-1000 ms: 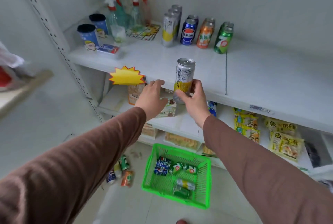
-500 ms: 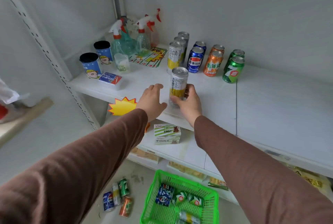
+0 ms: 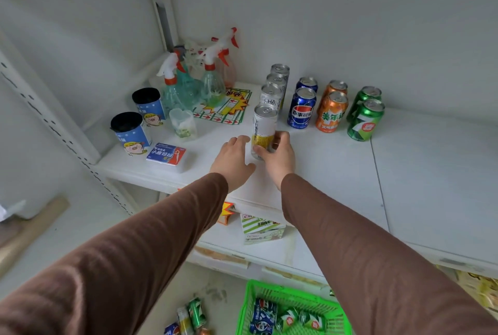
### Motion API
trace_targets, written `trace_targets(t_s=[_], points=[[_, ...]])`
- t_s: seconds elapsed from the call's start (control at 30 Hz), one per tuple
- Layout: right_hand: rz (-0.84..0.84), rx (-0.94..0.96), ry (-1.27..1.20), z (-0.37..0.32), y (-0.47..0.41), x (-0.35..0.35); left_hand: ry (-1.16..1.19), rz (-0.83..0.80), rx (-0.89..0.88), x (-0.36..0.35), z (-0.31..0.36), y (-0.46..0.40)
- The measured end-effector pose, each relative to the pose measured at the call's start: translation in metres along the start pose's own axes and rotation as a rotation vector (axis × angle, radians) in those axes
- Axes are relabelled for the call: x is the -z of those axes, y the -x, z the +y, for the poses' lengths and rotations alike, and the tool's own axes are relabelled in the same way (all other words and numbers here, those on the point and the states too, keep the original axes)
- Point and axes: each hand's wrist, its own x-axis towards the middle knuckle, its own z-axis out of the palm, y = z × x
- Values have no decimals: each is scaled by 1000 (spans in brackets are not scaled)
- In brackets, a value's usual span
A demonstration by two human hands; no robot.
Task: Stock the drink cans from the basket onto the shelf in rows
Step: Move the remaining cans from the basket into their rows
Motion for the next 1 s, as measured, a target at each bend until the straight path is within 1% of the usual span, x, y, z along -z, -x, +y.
trace_targets(t_s=[0.37,0.8,1.0], points=[[138,-29,18,-5,-21,-26,28,-55,-64,7,-29,-24],[151,-90,13,3,-16,-28,63,-65,-78,4,-30,-17],[193,9,20,18,16,-10,39,-49,-30,-7,-21,8]])
